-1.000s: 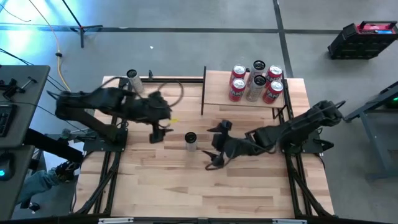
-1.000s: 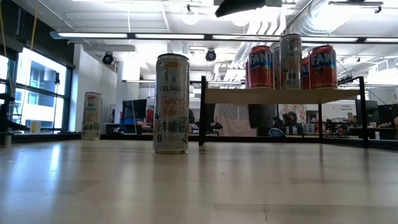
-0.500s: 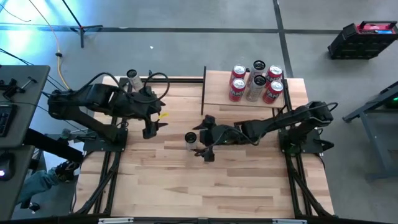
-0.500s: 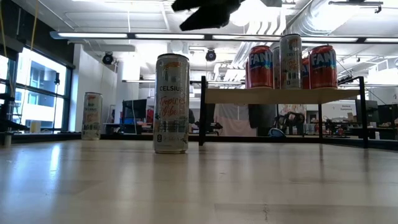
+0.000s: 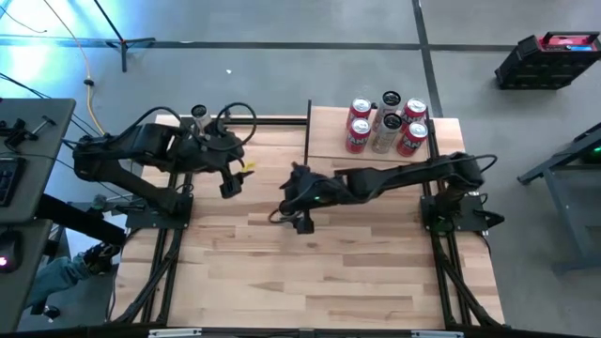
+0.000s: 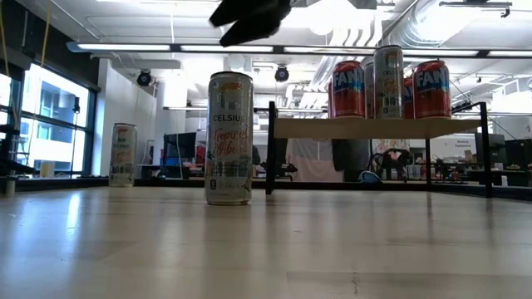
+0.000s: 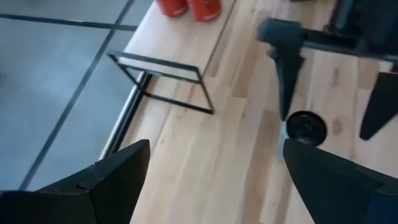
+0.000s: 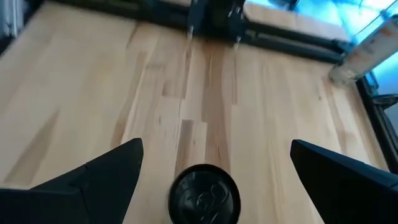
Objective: Place canned beverage on shelf
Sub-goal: Put the white soda can on the shelf
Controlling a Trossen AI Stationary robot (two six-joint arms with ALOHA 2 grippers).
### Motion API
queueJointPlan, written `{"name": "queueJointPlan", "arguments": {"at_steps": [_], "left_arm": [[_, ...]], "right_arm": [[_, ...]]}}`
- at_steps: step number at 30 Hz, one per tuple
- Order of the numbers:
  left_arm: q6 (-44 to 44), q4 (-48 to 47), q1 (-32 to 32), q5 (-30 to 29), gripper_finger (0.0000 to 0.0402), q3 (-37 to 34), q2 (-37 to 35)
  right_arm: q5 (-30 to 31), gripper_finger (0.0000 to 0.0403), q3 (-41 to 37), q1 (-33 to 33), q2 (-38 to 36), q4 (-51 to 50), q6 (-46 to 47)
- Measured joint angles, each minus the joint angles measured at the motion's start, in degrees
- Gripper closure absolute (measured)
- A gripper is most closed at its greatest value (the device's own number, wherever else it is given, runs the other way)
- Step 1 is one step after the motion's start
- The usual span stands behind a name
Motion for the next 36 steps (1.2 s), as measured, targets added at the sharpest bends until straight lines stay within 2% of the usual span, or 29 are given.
{"name": "queueJointPlan", "arguments": {"at_steps": [4, 10, 14, 18, 24, 30, 36], "left_arm": [[0.04, -2.06, 0.21, -1.01, 0.0041, 0.00, -0.01], [-2.70, -5.45, 0.19, -2.39, 0.0041, 0.02, -0.79], [-8.98, -8.69, 0.21, -4.37, 0.0041, -0.56, -1.14], [-11.48, -10.13, 0.18, -5.34, 0.0041, -4.14, -2.95], [-12.02, -2.91, -1.63, -5.26, 0.0041, -14.15, -10.52], [-12.03, 8.31, -3.79, -5.00, 0.0041, -29.46, -18.57], [-13.42, 19.15, -4.49, -4.91, 0.0041, -43.13, -22.58]], "right_arm": [[-0.36, 0.0009, 8.17, 0.11, 4.07, -9.23, -0.72], [-0.46, 0.0009, 14.84, 0.58, 4.71, -19.20, 2.25], [-1.55, 0.0009, 15.45, 0.57, 4.82, -19.17, 2.55], [-1.88, 0.0009, 15.41, 0.42, 6.55, -19.05, 2.21], [-2.76, 0.0009, 15.45, -0.28, 6.62, -18.32, 2.33], [-3.88, 0.0007, 15.43, -1.07, 6.75, -19.88, 4.23], [-3.32, 0.0004, 15.41, -0.79, 6.93, -21.43, 6.01]]}}
